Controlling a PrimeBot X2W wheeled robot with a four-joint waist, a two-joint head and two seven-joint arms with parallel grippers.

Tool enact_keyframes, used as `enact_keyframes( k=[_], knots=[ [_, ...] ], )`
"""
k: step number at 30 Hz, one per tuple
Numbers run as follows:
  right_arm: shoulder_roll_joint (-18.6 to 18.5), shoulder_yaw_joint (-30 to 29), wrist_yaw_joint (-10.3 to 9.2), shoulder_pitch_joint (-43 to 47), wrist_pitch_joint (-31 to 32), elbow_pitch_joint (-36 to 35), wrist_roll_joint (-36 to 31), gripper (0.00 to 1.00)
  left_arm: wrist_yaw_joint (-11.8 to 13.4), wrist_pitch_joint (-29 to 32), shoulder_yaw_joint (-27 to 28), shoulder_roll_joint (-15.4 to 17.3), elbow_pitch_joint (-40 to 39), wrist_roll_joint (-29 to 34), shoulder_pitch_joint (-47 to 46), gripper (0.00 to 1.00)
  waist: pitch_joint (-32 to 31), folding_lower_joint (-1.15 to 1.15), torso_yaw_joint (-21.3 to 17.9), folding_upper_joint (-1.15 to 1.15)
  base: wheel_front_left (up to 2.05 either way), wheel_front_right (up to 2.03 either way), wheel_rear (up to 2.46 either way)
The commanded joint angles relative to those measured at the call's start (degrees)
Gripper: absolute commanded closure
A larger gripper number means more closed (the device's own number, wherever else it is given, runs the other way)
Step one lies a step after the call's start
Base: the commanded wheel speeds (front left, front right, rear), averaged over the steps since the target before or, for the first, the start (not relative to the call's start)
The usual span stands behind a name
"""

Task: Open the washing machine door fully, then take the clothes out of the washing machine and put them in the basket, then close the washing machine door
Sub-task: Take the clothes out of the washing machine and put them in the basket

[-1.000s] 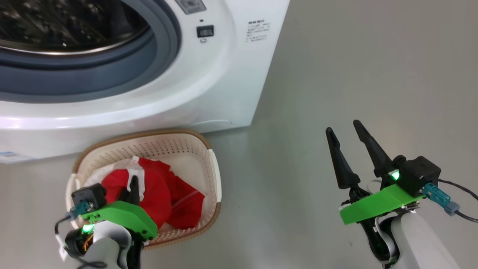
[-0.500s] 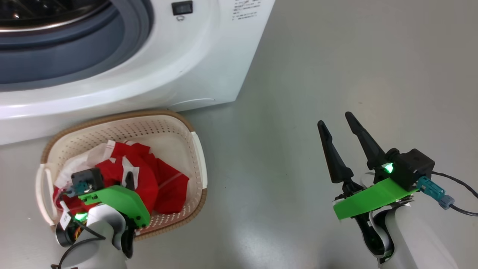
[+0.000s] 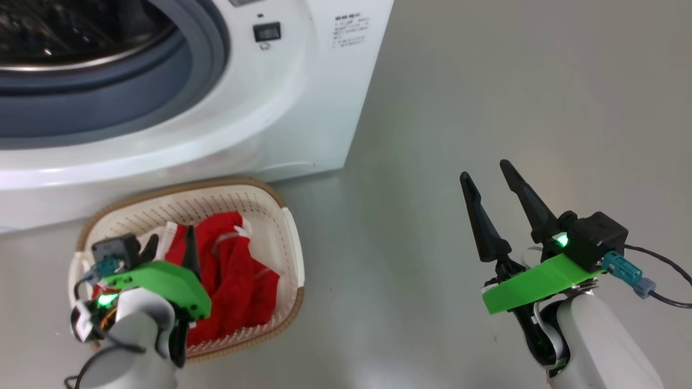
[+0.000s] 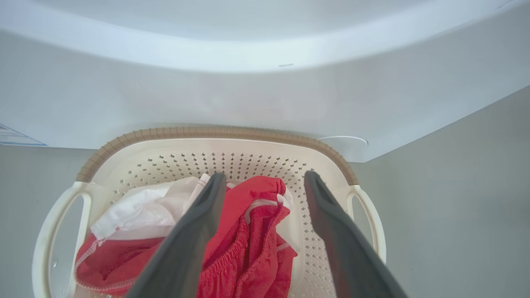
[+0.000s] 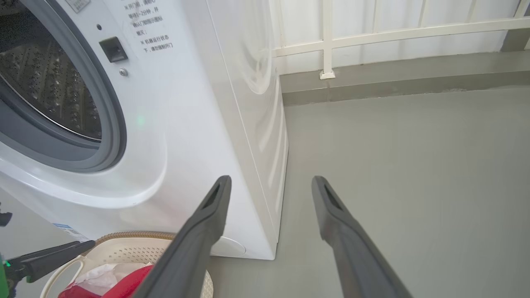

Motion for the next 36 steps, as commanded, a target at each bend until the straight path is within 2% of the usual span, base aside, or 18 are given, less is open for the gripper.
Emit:
enact_keyframes(
  k=[1, 7, 18, 24, 30, 36],
  knots=[
    [0.26, 0.98, 0.37, 0.87, -0.37, -0.94, -0.34, 0.0, 0.19, -0.7, 2.14, 2.2, -4.06, 0.96, 4.16, 0.0, -3.18, 0.0, 1.27, 0.0, 0.0, 0.0, 0.0],
    [0.23, 0.9, 0.37, 2.08, -0.37, -0.39, -0.79, 0.0, 0.06, -0.71, 4.91, 1.5, -14.35, 3.38, 11.05, 0.0, -7.85, 0.0, 2.59, 0.0, 0.0, 0.0, 0.0],
    [0.16, -0.37, 0.37, 4.89, -0.37, -0.04, -1.39, 0.0, -0.39, -0.72, 8.31, -0.33, -28.59, 6.44, 20.28, 0.0, -15.06, 0.0, 4.09, 0.0, 0.0, 0.0, 0.0],
    [0.21, -1.31, 0.37, 7.01, -0.37, 0.03, -1.66, 0.0, 0.58, -0.72, 10.19, -0.66, -39.52, 9.42, 26.28, 0.0, -18.95, 0.0, 4.12, 0.0, 0.0, 0.0, 0.0],
    [0.25, -2.08, 0.37, 8.73, -0.37, -1.14, -2.09, 0.0, -0.03, -0.72, 10.51, -0.85, -49.48, 12.2, 31.24, 0.0, -21.69, 0.0, 4.18, 0.0, 0.0, 0.0, 0.0],
    [0.3, -2.98, 0.37, 10.41, -0.37, -3.65, -2.65, 0.0, -0.24, -0.72, 10.58, -0.94, -55.51, 12.14, 35.35, 0.0, -23.99, 0.0, 3.91, 0.0, 0.0, 0.0, 0.0]
  ],
)
